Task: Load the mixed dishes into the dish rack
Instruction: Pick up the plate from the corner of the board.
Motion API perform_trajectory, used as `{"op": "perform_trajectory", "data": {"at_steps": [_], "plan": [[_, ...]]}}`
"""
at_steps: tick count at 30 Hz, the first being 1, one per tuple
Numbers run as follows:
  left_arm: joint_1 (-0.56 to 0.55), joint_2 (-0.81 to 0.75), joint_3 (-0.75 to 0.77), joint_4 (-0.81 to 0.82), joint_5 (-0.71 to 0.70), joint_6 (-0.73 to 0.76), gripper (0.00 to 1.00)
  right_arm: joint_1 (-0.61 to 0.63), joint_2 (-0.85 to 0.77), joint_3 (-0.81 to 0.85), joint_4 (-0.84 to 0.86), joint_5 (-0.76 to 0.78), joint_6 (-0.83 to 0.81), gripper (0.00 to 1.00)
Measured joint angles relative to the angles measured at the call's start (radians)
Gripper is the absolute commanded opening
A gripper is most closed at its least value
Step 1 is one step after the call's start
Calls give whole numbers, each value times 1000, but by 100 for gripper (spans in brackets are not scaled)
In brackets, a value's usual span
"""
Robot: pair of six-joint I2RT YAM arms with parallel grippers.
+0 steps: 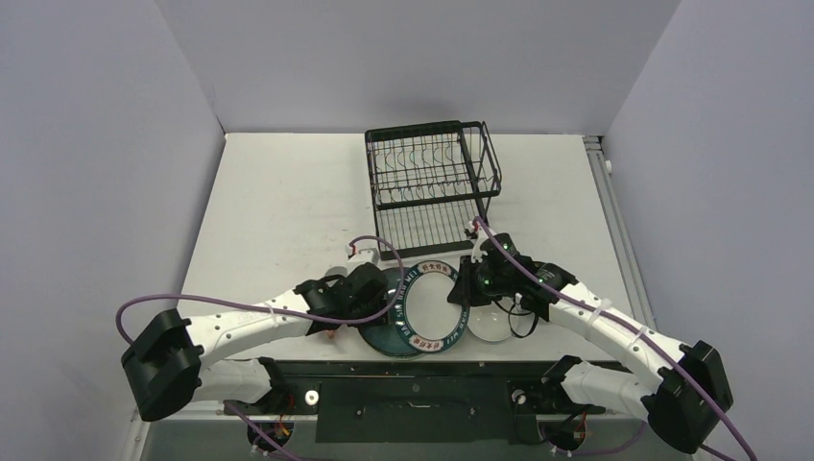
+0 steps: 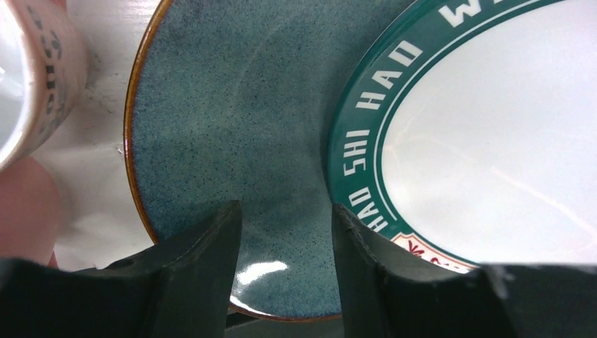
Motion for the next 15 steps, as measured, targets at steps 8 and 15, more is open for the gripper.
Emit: {"op": "perform_trajectory", "data": {"at_steps": [8,15], "plan": [[0,-68,65,-55,-7,46,58,-11,-24,48,-87,45,-43,0],[0,-110,125,-81,-18,88,60,-16,-58,104,-169,88,-72,0]]}}
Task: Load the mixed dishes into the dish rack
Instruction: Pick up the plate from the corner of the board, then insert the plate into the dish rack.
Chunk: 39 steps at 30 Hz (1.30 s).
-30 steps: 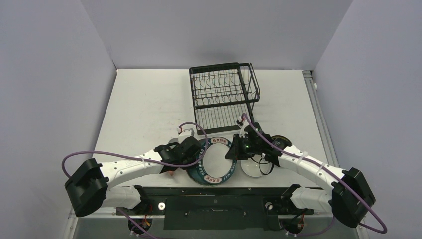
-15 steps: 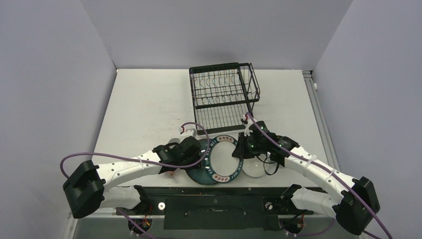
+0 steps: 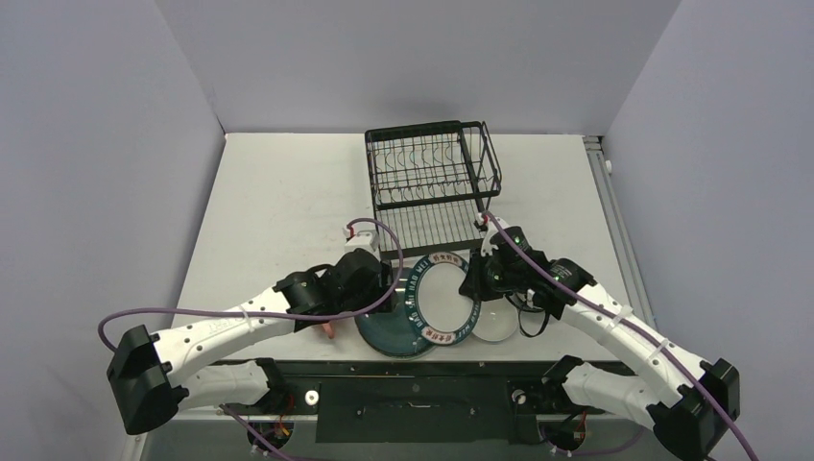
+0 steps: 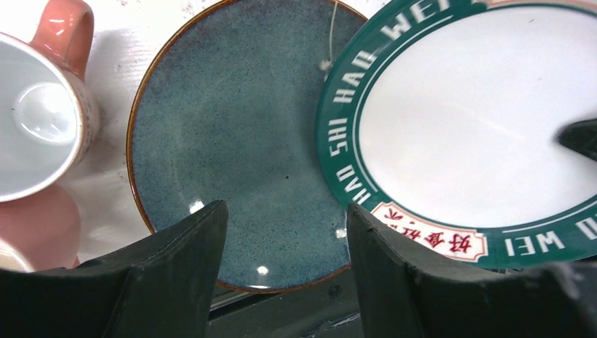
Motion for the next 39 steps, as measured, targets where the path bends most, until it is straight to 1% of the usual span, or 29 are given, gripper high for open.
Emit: {"op": "perform_trajectory", "data": {"at_steps": [6,8,13,22,24,30,39], "plan": [[2,-37,29,-32,-2,40,68,-18,-43,63,-61,40,-22,0],[6,-61,37,-41,-1,61,72,-24,-52,86,-83,52,-30,0],[19,-127,53,-46,-1,117,79,-34,-55,153,-131,71,-56,0],[29,-248,39,-47,-2,187,98,-61,-55,274,-235,73,-124,0],[31,-270,37,-48,-2,198,97,-64,-55,303,-259,68,-140,0],[34,-339,17,-48,-13,243,96,-81,-55,426,-343,30,-184,0],[34,-400,9,-75,-56,309,96,-104,-39,639,-441,42,-221,0]]}}
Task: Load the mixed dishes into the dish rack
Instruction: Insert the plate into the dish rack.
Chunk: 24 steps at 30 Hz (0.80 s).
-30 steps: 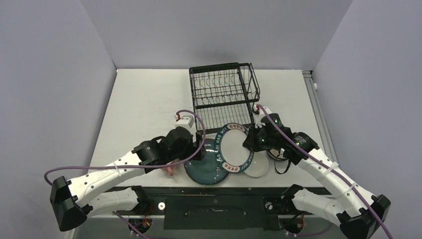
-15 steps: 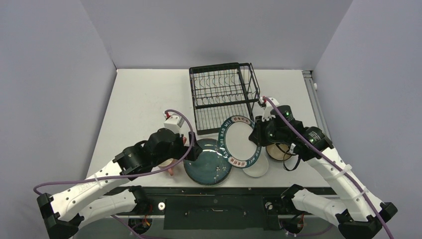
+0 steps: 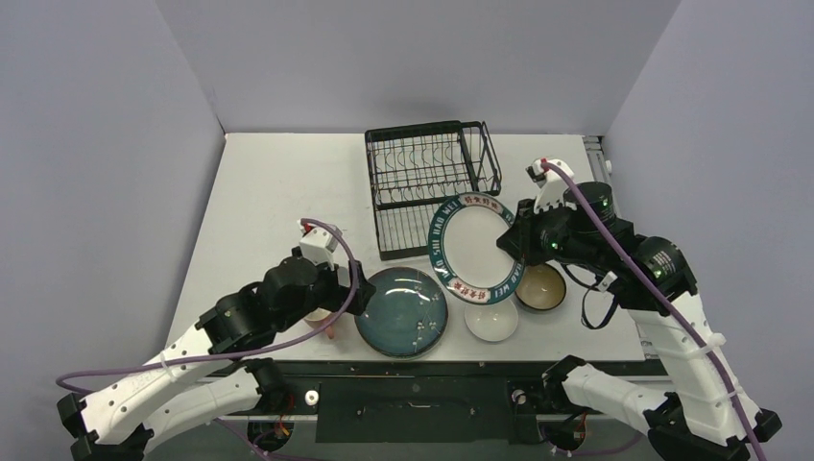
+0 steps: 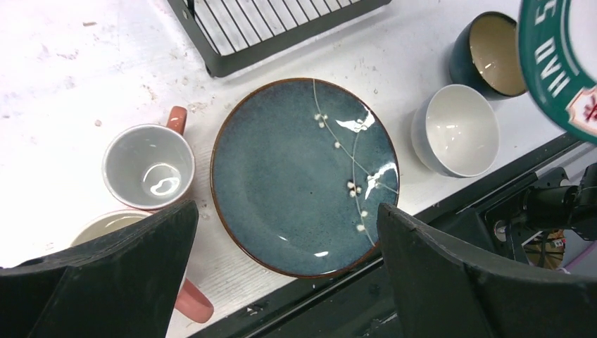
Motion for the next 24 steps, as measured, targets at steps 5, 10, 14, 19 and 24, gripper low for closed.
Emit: {"op": "perform_trajectory", "data": {"at_steps": [5,10,14,19,24], "plan": [[1,-72,0,-14,-18,39,96,-7,48,130,-29,36,-8,0],[1,-130,-9,-23,-22,63,96,-13,98,240,-42,90,-13,0],[1,-166,-41,-25,-21,73,96,-16,153,360,-48,164,-14,0],[1,-183,-48,-39,-21,85,96,-16,203,467,-37,278,-14,0],[1,-196,-48,-61,-19,92,96,-16,257,555,-19,377,-18,0]]}}
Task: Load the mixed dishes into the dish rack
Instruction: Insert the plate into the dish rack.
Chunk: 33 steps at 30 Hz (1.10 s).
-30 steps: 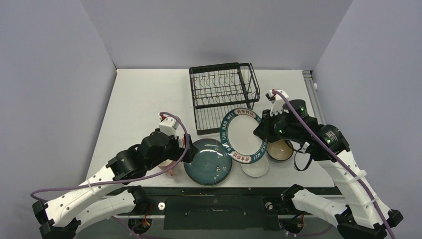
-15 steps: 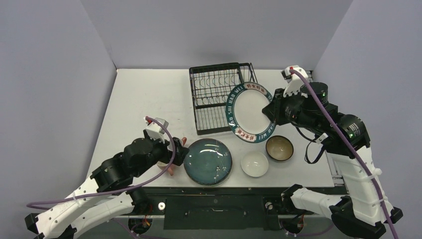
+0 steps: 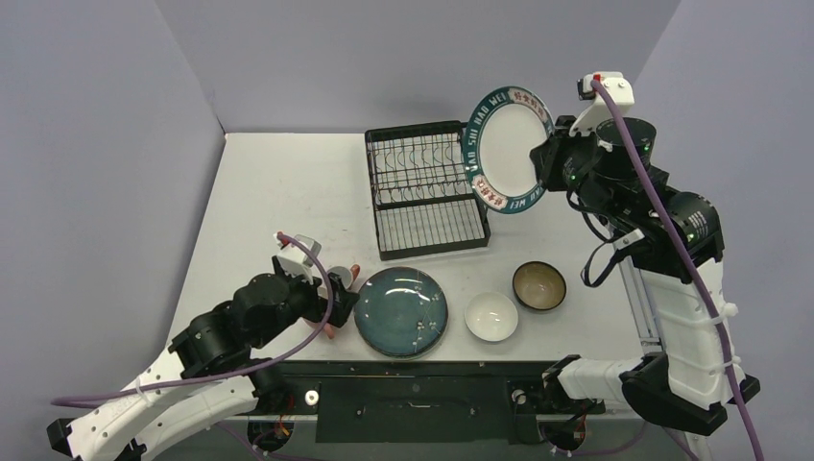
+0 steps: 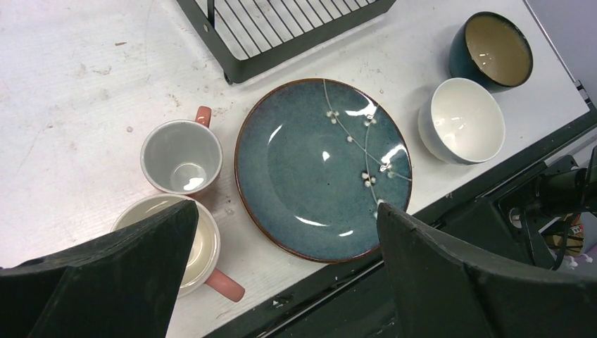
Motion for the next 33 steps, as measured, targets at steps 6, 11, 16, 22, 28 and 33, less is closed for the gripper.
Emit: {"op": "perform_trajectory", "data": {"at_steps": [6,11,16,22,28,33], "plan": [[0,-11,0,-12,5,10,96,2,48,30,39,111,-26,0],[0,-26,0,-23,5,26,96,44,75,30,85,237,-74,0],[0,-37,0,-23,5,34,96,114,101,30,158,359,-143,0],[0,-43,0,-23,5,43,96,126,126,15,254,425,-211,0],[0,-45,0,-23,5,46,96,126,160,-13,339,444,-262,0],[0,-42,0,-23,5,49,96,126,194,-36,389,448,-283,0]]}}
